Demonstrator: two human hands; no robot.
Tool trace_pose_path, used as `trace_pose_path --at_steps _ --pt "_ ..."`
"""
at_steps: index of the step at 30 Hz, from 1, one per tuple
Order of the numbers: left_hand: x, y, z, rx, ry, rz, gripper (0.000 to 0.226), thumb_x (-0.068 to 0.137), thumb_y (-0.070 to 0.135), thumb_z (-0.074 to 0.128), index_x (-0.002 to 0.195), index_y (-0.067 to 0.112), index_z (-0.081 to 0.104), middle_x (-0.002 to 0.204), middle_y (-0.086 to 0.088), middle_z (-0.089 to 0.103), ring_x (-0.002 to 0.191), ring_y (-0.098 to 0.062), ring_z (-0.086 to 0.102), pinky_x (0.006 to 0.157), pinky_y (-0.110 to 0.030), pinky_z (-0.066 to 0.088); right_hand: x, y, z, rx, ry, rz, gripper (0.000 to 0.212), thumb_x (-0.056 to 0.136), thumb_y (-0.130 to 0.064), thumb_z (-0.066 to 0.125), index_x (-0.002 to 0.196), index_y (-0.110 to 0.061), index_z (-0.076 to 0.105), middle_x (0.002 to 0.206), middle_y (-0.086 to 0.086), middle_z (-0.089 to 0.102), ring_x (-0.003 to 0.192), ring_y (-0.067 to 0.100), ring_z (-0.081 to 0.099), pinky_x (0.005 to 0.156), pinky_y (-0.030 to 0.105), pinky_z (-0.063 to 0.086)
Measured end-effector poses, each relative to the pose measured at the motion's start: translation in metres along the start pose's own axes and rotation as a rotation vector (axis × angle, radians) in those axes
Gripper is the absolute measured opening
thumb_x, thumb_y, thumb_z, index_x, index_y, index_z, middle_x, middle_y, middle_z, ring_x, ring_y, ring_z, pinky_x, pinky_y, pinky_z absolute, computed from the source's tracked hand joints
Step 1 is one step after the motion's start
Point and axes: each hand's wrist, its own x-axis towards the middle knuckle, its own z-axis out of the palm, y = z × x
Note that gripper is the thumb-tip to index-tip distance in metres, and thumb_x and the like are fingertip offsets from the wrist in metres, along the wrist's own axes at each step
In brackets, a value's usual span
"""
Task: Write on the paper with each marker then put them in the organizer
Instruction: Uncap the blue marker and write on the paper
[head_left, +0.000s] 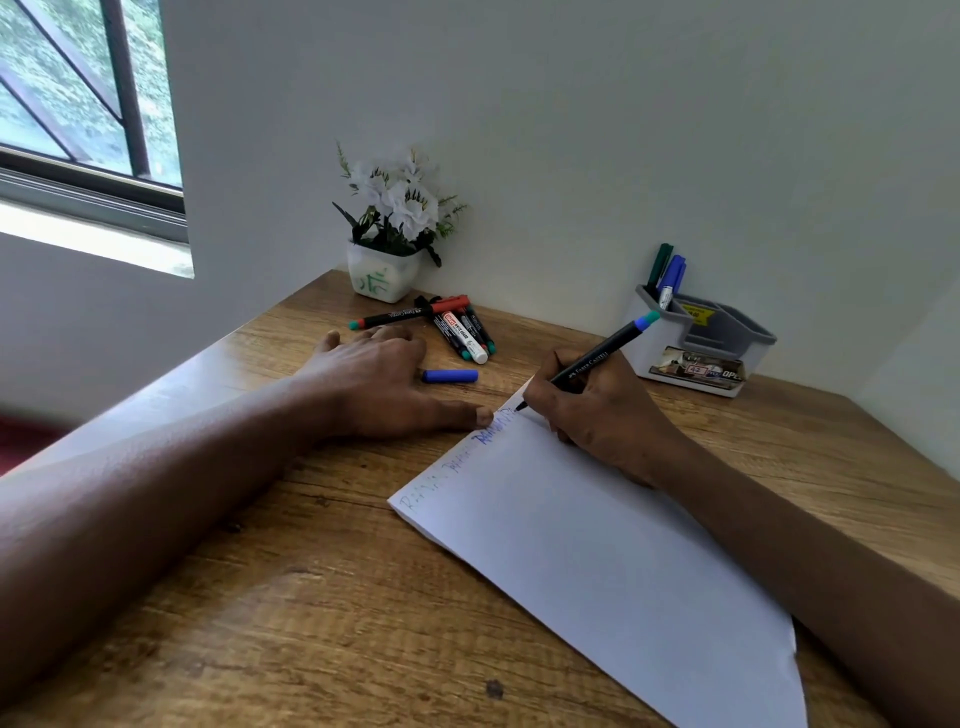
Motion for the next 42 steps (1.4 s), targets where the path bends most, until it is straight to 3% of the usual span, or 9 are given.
trace_pose_path --at_steps 11,21,42 --pt "-0.0033 0.0025 -0.003 -0.013 -0.02 -0.006 0.121 0.054 0.099 0.035 0.147 0.023 0.045 0.164 0.0 0.03 0.15 -0.021 0.028 0.123 -0.054 0.014 0.0004 0.0016 -0.0005 0.082 0.025 0.032 0.02 0.09 -0.008 0.068 0.083 0.01 0.062 0.052 0.004 0.057 0.043 0.011 0.05 0.043 0.021 0.044" --pt "-0.0013 0.0006 -0.0017 -0.003 -0.012 -0.003 0.122 0.054 0.101 0.034 0.148 0.024 0.045 0.164 0.0 0.031 0.15 -0.022 0.029 0.123 -0.055 0.015 0.0001 -0.0008 0.0011 -0.017 0.009 0.005 0.014 0.088 -0.013 0.07 0.08 -0.001 0.068 0.053 -0.003 0.058 0.047 0.007 0.054 0.05 0.025 0.049" --pt "-0.0023 0.0004 -0.0015 -0.034 -0.009 -0.001 0.12 0.052 0.1 0.034 0.144 0.025 0.049 0.163 0.001 0.032 0.149 -0.021 0.029 0.123 -0.056 0.014 -0.001 -0.0031 0.0024 0.051 0.022 0.049 0.018 0.09 -0.009 0.067 0.079 0.005 0.062 0.05 -0.002 0.056 0.046 0.011 0.05 0.048 0.027 0.046"
